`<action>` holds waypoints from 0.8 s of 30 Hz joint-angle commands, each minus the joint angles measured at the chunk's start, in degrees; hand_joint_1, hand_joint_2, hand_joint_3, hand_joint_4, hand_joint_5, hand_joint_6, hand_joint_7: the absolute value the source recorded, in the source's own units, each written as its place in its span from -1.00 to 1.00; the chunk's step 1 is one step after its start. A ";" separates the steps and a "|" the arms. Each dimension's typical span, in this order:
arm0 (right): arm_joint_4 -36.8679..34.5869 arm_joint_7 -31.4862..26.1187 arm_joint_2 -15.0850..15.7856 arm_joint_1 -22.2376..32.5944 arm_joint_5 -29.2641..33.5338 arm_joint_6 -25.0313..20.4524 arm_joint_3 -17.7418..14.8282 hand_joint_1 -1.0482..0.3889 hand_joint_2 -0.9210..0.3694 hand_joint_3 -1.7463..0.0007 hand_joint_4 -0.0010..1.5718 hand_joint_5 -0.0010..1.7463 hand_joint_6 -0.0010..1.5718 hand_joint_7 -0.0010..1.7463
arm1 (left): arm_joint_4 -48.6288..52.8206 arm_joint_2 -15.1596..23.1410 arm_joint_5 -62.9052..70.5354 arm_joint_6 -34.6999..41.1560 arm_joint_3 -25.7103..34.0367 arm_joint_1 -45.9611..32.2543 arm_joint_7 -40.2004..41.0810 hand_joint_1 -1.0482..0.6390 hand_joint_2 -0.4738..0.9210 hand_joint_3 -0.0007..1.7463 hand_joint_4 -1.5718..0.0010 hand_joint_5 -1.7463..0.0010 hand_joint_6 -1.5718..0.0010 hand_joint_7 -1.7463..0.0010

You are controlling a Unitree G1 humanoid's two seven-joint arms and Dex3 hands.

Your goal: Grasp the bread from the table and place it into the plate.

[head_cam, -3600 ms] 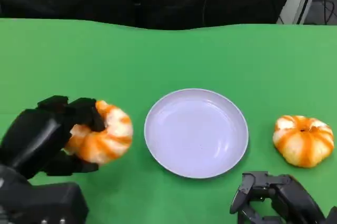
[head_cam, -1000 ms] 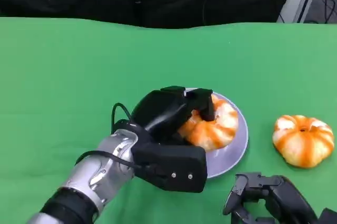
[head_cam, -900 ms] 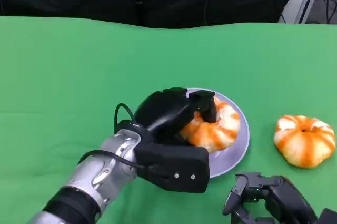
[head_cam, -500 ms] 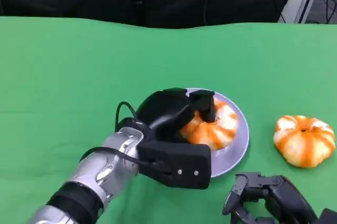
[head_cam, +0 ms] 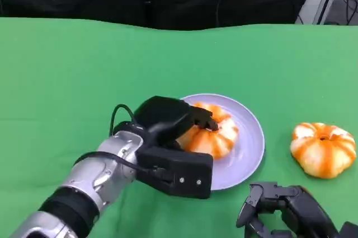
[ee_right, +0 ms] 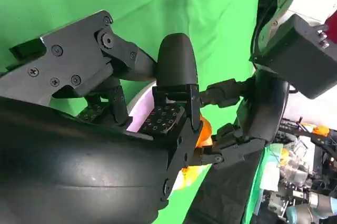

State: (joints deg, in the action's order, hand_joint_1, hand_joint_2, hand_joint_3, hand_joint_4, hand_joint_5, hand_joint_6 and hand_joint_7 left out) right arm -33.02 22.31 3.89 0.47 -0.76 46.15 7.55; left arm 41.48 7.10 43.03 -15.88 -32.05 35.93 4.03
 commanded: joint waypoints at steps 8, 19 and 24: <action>0.58 -0.45 0.68 0.58 0.13 -0.47 -0.01 0.27 -0.51 -0.12 0.06 0.66 0.12 0.28 | -2.12 1.80 -4.59 2.55 1.95 1.31 -9.46 -0.70 1.00 -0.60 0.57 0.99 0.60 1.00; 0.74 -0.12 0.68 0.59 -0.28 -0.80 0.03 0.27 -0.49 -0.15 0.06 0.68 0.12 0.31 | -6.29 2.97 -9.02 4.58 4.50 0.12 -16.00 -1.00 1.00 -0.04 0.61 0.98 0.50 0.93; 0.81 0.10 0.79 0.54 -0.33 -0.91 0.04 0.27 -0.51 -0.14 0.06 0.68 0.11 0.31 | -6.83 3.14 -8.63 3.69 4.37 -0.20 -14.20 -0.95 1.00 -0.05 0.41 0.95 0.04 0.91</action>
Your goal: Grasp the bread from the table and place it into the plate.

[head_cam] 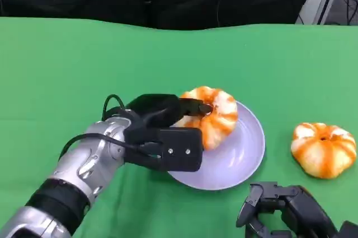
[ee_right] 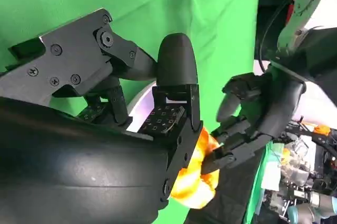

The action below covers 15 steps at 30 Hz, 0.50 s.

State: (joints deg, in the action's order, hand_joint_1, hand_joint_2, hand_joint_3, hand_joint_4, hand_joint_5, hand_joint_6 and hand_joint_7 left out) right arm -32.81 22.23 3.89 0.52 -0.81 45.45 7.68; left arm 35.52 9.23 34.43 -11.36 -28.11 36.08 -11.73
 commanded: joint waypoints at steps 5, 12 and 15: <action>0.08 0.00 0.67 0.30 -0.11 0.33 -0.14 0.29 -0.51 -0.14 0.07 0.67 0.12 0.31 | -0.61 0.53 -1.20 -1.19 1.27 -0.09 1.91 -0.91 1.00 -0.06 0.36 0.96 0.04 0.98; -0.04 -0.18 0.62 0.15 0.10 0.46 -0.13 0.30 -0.52 -0.13 0.07 0.66 0.12 0.32 | -1.95 1.06 -0.90 -1.89 1.59 2.03 1.60 -0.89 1.00 -0.07 0.10 0.94 -0.46 0.85; 0.02 -0.34 0.65 0.17 0.32 0.65 -0.10 0.30 -0.51 -0.14 0.07 0.65 0.12 0.32 | -2.59 1.41 -1.45 -2.32 1.88 2.94 0.69 -0.89 1.00 -0.07 0.05 0.94 -0.56 0.84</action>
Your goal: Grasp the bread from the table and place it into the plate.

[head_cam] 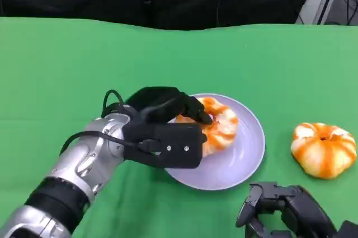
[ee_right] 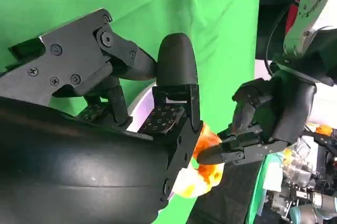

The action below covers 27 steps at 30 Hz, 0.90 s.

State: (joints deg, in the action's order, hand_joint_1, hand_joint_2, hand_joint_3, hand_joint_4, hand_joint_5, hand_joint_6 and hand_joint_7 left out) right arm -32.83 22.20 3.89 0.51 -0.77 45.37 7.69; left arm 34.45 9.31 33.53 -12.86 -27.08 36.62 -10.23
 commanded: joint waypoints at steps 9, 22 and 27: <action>-0.06 -0.59 0.35 0.07 0.37 0.69 -0.01 0.30 -0.51 -0.14 0.08 0.64 0.11 0.31 | -5.86 2.80 -3.70 -0.02 3.47 2.11 -4.56 -0.92 1.00 -0.07 0.05 0.97 -0.62 0.86; -0.25 -0.81 0.11 0.05 0.57 0.86 0.03 0.31 -0.55 -0.10 0.09 0.61 0.13 0.29 | -17.56 3.84 -18.43 -4.66 13.64 -10.68 -5.08 -0.83 1.00 -0.26 0.12 0.98 -0.24 1.00; 0.21 0.25 0.45 0.35 -0.36 0.45 -0.03 0.33 -0.54 -0.10 0.08 0.63 0.12 0.30 | -19.17 0.67 -31.61 -16.68 19.66 -20.33 -5.24 -0.72 1.00 -0.29 0.04 0.96 0.06 1.00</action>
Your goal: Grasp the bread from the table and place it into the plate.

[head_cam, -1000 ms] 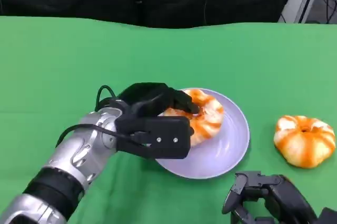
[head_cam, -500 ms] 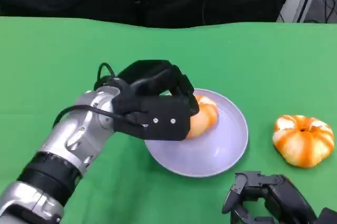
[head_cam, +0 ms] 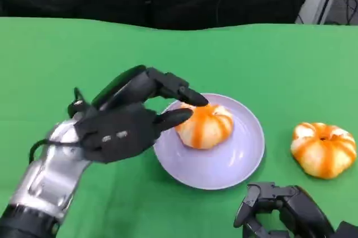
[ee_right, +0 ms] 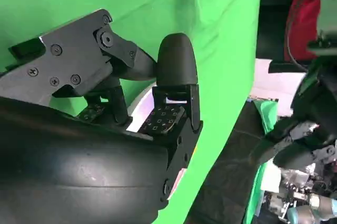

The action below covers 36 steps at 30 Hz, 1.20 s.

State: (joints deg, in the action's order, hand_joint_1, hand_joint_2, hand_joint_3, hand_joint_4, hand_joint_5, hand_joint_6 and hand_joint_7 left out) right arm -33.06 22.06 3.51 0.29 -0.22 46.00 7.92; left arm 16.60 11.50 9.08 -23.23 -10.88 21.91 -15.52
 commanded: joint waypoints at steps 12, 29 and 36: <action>0.69 0.81 1.15 0.83 -1.14 -0.43 -0.45 0.30 -0.55 -0.08 0.07 0.64 0.12 0.31 | -3.19 -4.97 -18.84 -15.00 6.38 -16.37 -4.07 -0.68 1.00 -0.37 0.00 0.97 0.35 1.00; 1.38 1.54 1.42 1.52 -1.69 -0.40 -0.85 0.27 -0.53 -0.10 0.06 0.67 0.10 0.33 | 5.28 -10.18 -31.63 -20.43 8.72 -26.37 -17.88 -0.68 1.00 -0.47 0.04 1.00 0.41 0.99; 1.40 1.44 1.77 1.69 -1.49 0.07 -0.86 0.30 -0.52 -0.11 0.06 0.68 0.09 0.35 | 10.31 -12.01 -30.19 -23.82 10.08 -26.01 -18.96 -0.63 1.00 -0.48 -0.02 0.98 0.36 0.98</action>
State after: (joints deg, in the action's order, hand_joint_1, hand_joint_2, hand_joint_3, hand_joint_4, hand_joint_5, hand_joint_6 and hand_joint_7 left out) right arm -32.08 23.62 4.49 1.39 -1.25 45.64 7.46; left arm 25.18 -0.54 -21.63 -45.29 -1.72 -4.37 -33.75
